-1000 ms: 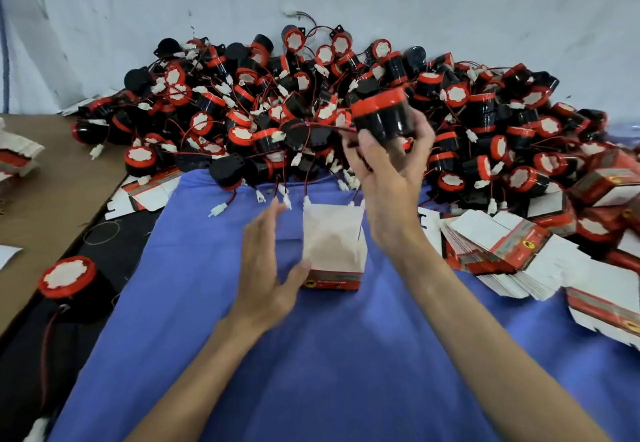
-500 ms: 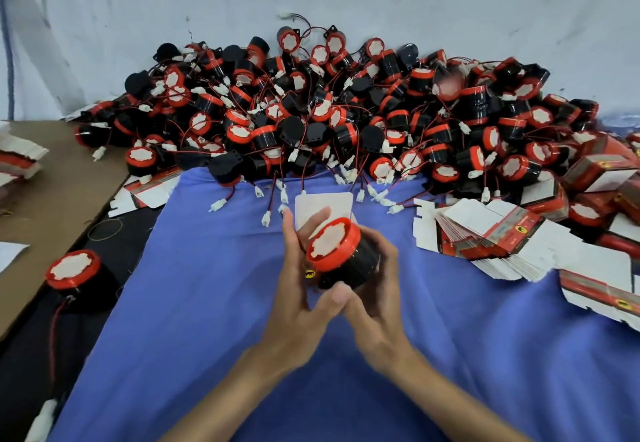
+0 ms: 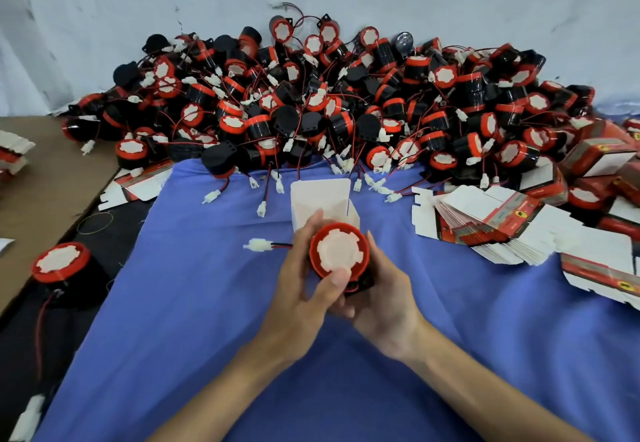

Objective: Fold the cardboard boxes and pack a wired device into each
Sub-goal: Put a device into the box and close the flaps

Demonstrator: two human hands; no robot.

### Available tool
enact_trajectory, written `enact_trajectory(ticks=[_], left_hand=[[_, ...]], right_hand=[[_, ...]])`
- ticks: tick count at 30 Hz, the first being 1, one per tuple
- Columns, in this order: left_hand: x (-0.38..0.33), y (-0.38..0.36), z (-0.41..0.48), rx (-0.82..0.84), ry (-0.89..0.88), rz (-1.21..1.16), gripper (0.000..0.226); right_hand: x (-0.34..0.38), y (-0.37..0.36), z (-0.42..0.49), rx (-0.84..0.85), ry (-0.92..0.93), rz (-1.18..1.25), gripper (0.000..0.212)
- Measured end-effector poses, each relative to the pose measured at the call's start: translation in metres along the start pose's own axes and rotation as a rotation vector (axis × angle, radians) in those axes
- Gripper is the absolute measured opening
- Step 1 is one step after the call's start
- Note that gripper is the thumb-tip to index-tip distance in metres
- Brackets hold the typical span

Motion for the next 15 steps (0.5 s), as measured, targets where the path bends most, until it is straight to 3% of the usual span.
enact_trajectory(ticks=[8,15], left_hand=[[-0.010,0.002,0.000,0.038,-0.198,0.131,0.055],[-0.016,0.009,0.004,0.013,-0.338,0.185,0.061]], right_hand=[[0.004,0.010,0.000,-0.091,-0.091,-0.087,0.042],[0.001,0.017,0.002,-0.142,-0.295,-0.292,0.027]])
Point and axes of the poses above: each hand's wrist, its own z-axis towards the middle knuckle, its own y-axis out of the back of the hand, x = y × z, the point moved 4 cm from there along z, towards the middle knuckle, and after that the axes turned 12 degrees about z, right-handed, at the moved point
